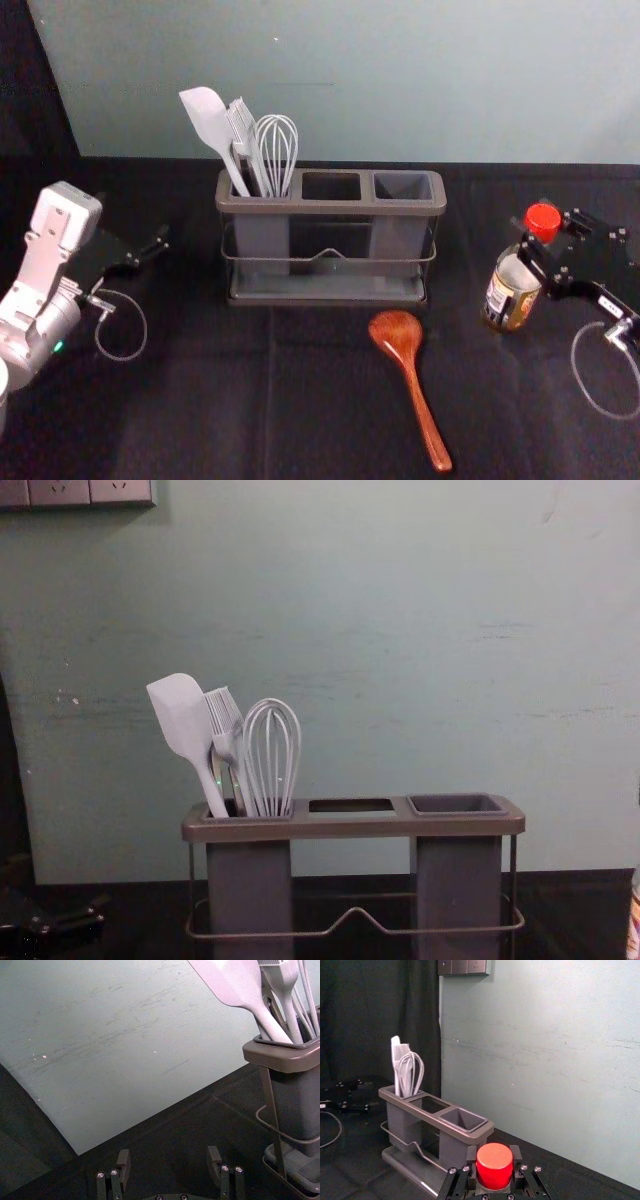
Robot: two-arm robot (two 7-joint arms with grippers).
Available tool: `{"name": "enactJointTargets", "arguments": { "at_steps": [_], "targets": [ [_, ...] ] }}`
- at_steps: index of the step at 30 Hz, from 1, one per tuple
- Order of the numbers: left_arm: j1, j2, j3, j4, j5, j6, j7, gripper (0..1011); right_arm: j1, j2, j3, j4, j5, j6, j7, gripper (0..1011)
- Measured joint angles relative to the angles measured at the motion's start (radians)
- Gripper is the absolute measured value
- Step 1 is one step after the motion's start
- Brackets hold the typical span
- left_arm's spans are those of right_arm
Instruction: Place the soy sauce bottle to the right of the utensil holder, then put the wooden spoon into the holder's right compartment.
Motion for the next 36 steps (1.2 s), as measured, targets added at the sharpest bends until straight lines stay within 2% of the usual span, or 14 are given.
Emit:
{"name": "enactJointTargets", "arguments": {
  "at_steps": [9, 11, 23, 28, 36],
  "targets": [
    [0.0, 0.0, 0.0, 0.0, 0.0, 0.0, 0.0, 1005, 0.097, -0.029, -0.045, 0.092, -0.008, 0.0, 0.007, 392],
    [0.0, 0.0, 0.0, 0.0, 0.0, 0.0, 0.0, 1005, 0.103, -0.031, -0.049, 0.098, -0.01, 0.001, 0.007, 392],
    [0.0, 0.0, 0.0, 0.0, 0.0, 0.0, 0.0, 1005, 0.24, -0.072, -0.109, 0.236, -0.034, 0.016, 0.013, 392],
    [0.0, 0.0, 0.0, 0.0, 0.0, 0.0, 0.0, 1005, 0.281, -0.093, -0.129, 0.283, -0.036, 0.012, 0.016, 392],
    [0.0, 0.0, 0.0, 0.0, 0.0, 0.0, 0.0, 1005, 0.317, -0.116, -0.145, 0.33, -0.035, 0.001, 0.021, 392]
  ]
}}
